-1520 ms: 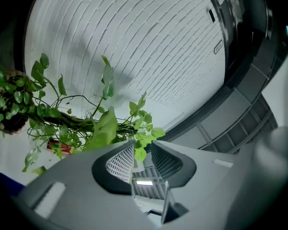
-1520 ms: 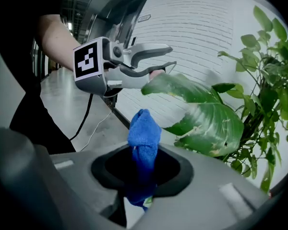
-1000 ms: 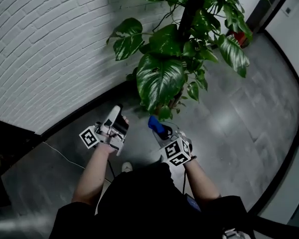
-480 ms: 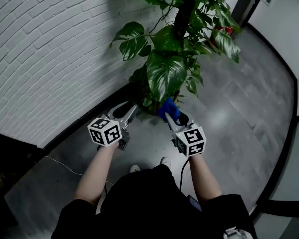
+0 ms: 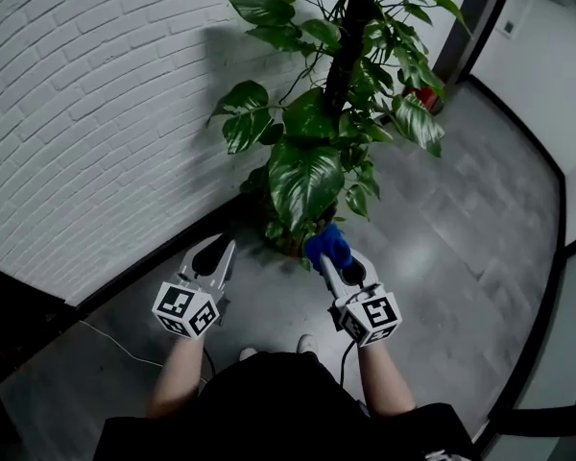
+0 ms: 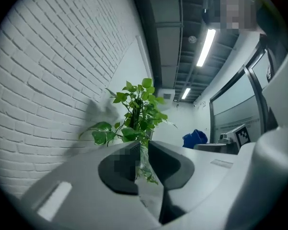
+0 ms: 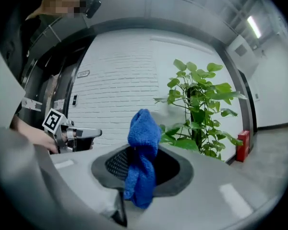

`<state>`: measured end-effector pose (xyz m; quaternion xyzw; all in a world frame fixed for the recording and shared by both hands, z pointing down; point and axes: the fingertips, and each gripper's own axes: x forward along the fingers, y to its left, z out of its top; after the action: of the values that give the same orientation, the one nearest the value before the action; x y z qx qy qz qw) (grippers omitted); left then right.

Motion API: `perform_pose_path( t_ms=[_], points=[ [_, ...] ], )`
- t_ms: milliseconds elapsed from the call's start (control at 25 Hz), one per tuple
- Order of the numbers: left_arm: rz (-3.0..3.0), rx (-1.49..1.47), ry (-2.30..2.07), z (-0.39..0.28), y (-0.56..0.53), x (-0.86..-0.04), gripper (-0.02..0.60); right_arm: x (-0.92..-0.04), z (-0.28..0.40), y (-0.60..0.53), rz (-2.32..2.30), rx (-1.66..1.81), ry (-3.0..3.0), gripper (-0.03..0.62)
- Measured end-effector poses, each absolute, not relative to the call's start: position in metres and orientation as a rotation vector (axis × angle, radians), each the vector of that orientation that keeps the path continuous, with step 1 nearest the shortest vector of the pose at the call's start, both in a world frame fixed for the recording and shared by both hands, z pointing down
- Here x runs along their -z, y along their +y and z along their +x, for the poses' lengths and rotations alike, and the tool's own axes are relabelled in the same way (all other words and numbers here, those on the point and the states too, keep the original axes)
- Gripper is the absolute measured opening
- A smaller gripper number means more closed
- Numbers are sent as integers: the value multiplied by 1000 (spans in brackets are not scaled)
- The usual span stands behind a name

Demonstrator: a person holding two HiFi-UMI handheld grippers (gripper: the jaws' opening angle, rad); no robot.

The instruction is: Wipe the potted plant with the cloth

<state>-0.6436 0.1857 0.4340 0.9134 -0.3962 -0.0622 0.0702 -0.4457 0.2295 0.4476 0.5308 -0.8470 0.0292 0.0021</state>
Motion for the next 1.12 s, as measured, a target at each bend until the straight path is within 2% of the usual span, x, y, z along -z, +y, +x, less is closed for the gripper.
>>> perform_pose_path(
  t_ms=[600,1120],
  points=[
    [2730,275,-1325,-623,189,-411,55,-423,-377,223,1727,11,-2627,104],
    [2730,238,-1249,-599,181,-423,55,-422,-398,210,1688,-1,-2676,104]
  ],
)
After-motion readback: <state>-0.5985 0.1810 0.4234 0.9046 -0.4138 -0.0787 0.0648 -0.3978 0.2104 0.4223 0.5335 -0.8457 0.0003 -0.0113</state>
